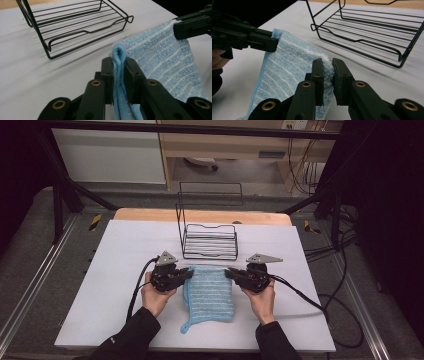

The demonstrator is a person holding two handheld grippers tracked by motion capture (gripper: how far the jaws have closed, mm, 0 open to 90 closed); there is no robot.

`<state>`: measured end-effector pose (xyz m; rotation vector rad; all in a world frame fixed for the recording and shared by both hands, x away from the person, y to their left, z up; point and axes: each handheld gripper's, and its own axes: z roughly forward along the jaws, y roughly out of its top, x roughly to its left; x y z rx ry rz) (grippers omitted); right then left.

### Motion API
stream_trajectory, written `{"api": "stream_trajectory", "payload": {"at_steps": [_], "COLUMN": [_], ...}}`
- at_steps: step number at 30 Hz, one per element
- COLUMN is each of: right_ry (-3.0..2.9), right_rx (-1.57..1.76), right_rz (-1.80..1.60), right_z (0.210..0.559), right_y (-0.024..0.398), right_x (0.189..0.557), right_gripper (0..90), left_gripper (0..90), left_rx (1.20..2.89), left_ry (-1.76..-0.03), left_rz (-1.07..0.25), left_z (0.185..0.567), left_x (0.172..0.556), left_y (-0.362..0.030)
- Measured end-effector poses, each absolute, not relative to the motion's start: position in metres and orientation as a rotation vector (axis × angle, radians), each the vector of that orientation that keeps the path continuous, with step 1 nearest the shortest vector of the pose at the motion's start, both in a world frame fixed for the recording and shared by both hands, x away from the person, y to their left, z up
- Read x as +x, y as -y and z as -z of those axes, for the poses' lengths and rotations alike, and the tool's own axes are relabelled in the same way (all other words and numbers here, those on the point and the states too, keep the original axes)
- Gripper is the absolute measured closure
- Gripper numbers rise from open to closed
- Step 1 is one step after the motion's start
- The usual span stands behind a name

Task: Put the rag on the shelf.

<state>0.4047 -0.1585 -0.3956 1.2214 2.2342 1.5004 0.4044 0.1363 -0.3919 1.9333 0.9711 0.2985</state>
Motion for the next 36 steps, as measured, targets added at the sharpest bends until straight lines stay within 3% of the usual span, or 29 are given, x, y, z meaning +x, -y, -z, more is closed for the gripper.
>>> {"api": "stream_trajectory", "payload": {"at_steps": [36], "right_ry": [-2.004], "right_rx": [1.038], "right_rz": [-1.622], "right_z": [0.330], "right_y": [0.158], "right_x": [0.378], "right_gripper": [81.0], "left_gripper": [78.6], "left_rx": [1.764], "left_ry": [-0.865], "left_rz": [-0.408], "left_z": [0.331], "left_x": [0.388], "left_y": [-0.142]}}
